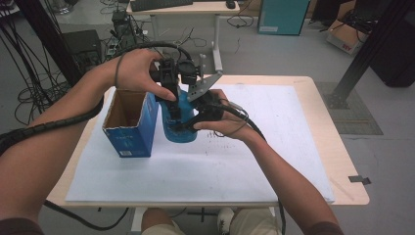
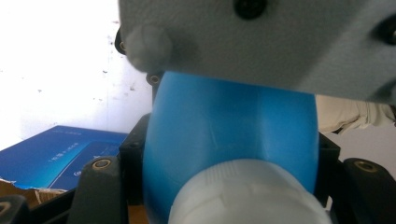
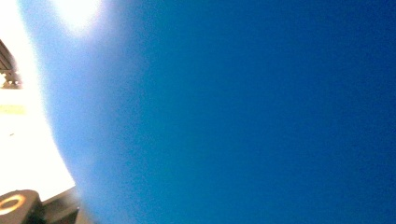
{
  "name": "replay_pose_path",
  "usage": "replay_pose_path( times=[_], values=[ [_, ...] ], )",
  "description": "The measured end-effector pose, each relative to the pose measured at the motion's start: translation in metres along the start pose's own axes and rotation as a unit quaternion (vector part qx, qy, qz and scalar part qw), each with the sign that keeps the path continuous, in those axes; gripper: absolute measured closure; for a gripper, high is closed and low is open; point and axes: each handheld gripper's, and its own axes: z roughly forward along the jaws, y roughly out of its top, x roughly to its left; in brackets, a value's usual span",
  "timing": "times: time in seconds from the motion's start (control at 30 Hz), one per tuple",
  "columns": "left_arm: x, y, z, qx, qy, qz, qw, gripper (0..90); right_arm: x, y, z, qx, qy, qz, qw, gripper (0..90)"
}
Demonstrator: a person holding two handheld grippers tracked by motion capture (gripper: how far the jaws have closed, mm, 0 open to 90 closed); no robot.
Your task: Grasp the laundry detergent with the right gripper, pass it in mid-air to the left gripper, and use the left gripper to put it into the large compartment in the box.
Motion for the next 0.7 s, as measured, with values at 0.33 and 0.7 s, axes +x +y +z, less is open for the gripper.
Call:
replay_pose_path(
  times=[0.33,0.7],
  values=[
    [0.0009,0.0010,0.0003,0.000,-0.003,0.001,1.0000,37.4,-0.0008,-0.0008,-0.0008,0.001,0.001,0.004,1.0000,42.0],
    [0.0008,0.0005,0.0011,0.000,-0.002,0.000,1.0000,37.4,-0.0013,-0.0015,0.0001,0.001,0.004,0.006,1.0000,41.7]
  ],
)
